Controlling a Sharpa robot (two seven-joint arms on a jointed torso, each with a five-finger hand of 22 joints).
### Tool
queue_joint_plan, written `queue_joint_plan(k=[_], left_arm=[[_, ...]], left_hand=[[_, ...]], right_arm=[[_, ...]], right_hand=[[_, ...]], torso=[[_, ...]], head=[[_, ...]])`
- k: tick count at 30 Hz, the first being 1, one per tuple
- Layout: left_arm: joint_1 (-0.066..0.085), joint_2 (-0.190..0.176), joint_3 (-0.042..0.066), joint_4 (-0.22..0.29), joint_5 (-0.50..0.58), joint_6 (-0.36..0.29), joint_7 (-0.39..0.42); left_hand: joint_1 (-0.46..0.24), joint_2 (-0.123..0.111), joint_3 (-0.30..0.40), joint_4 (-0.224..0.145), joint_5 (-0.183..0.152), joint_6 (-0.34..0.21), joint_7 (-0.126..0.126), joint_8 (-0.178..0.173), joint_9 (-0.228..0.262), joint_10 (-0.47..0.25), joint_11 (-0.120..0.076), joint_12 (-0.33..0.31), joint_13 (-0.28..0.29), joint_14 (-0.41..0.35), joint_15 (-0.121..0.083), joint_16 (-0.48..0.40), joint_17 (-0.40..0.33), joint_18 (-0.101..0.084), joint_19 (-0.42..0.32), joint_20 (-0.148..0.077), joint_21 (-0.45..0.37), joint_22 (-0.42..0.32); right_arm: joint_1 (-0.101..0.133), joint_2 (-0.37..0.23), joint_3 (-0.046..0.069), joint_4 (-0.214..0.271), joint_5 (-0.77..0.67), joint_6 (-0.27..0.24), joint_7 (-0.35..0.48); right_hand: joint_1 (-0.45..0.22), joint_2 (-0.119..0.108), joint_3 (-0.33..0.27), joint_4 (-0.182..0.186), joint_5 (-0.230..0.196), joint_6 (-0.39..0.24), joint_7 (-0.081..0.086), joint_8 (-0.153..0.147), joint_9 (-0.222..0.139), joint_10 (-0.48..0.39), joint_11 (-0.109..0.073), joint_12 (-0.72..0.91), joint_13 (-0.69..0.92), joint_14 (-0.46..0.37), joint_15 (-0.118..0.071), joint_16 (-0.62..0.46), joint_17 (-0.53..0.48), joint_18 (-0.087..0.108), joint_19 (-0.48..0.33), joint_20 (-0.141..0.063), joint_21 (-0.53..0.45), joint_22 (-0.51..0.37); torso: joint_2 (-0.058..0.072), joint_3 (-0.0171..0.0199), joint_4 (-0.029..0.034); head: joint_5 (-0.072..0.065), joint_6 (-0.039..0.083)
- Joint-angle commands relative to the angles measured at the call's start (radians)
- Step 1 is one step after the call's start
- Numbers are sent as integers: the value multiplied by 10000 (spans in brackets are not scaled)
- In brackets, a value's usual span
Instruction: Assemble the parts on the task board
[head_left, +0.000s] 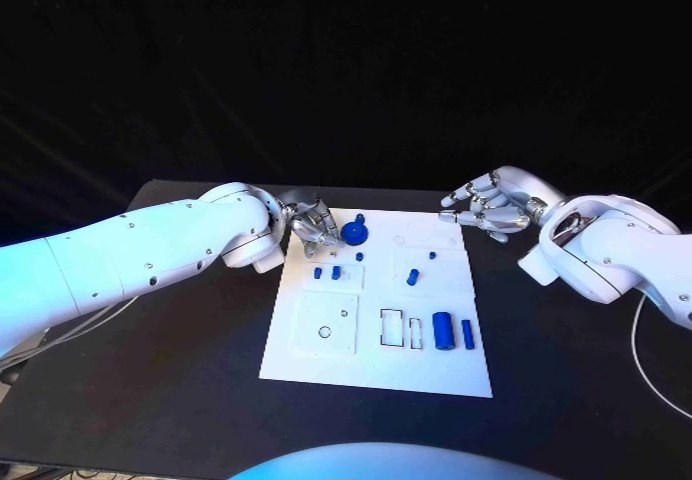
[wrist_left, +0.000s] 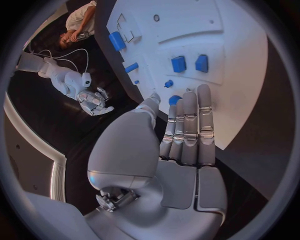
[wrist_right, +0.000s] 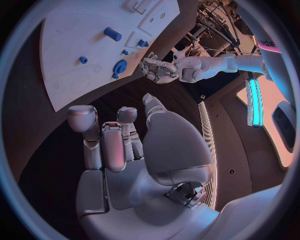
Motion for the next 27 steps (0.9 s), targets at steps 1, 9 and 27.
queue_joint_plan(k=[1,9,27], left_arm=[[-45,220,-67,-144,-804,-608,1503],[-288,743,-181,-629,-2824,-1053,2105],[-468,1359,-177,-1068,-4657,-414,1586]], left_hand=[[1079,42,619,-580,30,94,115,-323,-386,41,127,-580,-666,-168,6,-347,-297,157,-40,-7,-260,-194],[878,-670,879,-841,-168,560,63,-1404,-1529,316,136,-1763,-2297,163,77,-543,-777,184,65,38,-240,-146],[697,-555,812,-756,-154,2349,-182,-2444,-2577,1497,-106,-2553,-3878,3086,-219,4851,3692,-267,2916,-227,3142,2601]], right_arm=[[-5,22,0,-2,-65,108,8],[-6,57,-4,-14,-63,147,26],[-8,117,-6,-8,-62,184,74]], right_hand=[[64,48,-66,7,42,-24,-1,66,-16,-57,9,43,-8,489,-8,-48,13,76,-34,5,-44,-14],[143,88,-67,3,103,-24,-3,74,-19,-64,3,40,-20,488,-11,-57,6,76,-32,3,-50,-19],[202,127,-59,1,149,-28,-3,77,-22,-53,2,65,-2,497,-13,-32,49,73,-22,1,-44,-3]], torso=[[12,-6,2],[27,4,-35],[46,-5,-46]], head=[[-54,65],[-139,114],[-131,169]])
